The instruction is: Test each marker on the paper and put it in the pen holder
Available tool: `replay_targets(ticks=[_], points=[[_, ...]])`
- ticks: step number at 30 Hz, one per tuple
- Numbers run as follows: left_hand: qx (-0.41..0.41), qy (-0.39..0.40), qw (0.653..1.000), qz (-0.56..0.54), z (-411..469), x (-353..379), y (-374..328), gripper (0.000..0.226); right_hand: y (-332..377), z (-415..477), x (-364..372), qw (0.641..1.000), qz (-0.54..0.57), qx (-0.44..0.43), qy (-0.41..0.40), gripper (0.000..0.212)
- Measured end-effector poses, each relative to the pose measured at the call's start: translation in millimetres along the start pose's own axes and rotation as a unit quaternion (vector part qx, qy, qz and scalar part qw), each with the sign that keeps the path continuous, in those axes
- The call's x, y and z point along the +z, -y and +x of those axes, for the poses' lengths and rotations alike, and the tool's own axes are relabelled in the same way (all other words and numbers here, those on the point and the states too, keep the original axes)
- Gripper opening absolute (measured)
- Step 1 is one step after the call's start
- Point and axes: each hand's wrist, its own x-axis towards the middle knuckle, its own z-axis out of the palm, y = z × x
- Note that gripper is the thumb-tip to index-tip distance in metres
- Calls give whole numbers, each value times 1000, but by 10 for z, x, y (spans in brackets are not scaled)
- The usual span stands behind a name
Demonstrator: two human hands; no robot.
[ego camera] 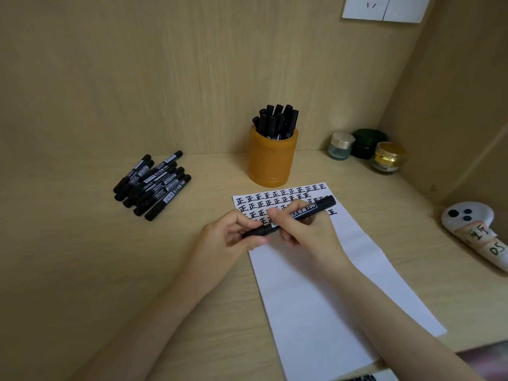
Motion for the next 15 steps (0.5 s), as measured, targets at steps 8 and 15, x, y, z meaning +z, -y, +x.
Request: replay_targets(ticks=[8,15], points=[[17,-41,999,-30,4,20,12,21,3,48,102,999,5,-32,2,33],[38,-53,998,-19,-8,42,17,20,8,83,164,1000,9,-19,6,37]])
